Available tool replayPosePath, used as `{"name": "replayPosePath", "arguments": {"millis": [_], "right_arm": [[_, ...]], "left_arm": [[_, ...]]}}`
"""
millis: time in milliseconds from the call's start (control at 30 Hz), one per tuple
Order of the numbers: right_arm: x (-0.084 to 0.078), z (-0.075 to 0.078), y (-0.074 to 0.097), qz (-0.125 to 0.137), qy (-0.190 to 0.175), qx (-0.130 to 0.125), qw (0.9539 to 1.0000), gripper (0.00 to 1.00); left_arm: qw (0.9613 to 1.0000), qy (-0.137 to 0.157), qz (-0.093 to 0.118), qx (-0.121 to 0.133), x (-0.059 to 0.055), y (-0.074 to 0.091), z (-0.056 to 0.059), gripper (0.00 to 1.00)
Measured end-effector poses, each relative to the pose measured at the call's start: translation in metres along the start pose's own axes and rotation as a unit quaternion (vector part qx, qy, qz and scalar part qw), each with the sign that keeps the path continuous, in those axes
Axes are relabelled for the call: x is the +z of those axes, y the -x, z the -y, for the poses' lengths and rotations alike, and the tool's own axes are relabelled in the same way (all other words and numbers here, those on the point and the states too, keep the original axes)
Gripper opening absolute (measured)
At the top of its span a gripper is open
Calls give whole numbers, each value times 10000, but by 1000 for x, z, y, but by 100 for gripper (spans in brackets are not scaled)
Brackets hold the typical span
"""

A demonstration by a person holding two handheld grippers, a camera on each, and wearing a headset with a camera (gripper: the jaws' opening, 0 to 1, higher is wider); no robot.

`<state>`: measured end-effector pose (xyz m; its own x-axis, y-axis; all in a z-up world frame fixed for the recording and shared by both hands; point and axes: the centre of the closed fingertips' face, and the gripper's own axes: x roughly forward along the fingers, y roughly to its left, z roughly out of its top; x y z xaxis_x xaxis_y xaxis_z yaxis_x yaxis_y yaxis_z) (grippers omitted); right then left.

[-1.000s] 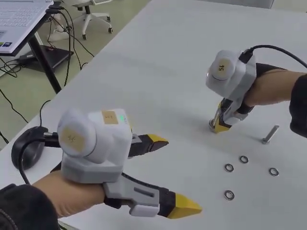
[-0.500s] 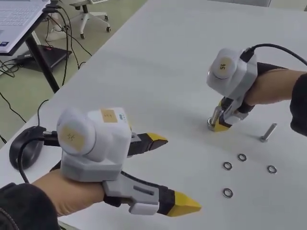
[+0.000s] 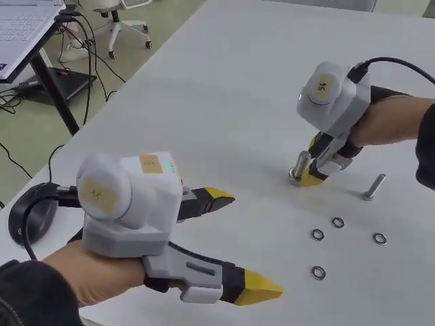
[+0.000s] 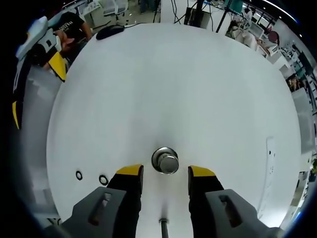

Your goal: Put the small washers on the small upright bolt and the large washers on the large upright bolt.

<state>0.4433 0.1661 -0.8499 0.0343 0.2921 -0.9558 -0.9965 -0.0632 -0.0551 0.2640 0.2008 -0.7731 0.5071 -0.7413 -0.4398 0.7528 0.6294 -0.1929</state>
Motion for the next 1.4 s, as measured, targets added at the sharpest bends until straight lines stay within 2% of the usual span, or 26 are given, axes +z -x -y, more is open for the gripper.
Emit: {"name": "replayPosePath", "arguments": {"millis": [367,667,967,1033,1167,1400], "right_arm": [[-11,4,24,231,-186,-221,9993,37],[-21,-1,42,413,-362,-358,9978,37],[-27,-17,58,661,-511,-509,9952,37],[-30,-17,58,687,-549,-543,9946,37],[-32,-30,67,849,-649,-607,9924,37],[-49,-47,76,872,-765,-737,9905,37]], "left_arm": [[9999,-97,-9,-25,4,-2,1,82],[9998,-195,-14,-93,9,-4,6,82],[9995,-272,20,-133,14,-4,10,82],[9995,-293,28,-139,15,-5,10,82],[9994,-318,39,-156,17,-4,12,82],[9993,-349,62,-148,20,-4,13,82]]}}
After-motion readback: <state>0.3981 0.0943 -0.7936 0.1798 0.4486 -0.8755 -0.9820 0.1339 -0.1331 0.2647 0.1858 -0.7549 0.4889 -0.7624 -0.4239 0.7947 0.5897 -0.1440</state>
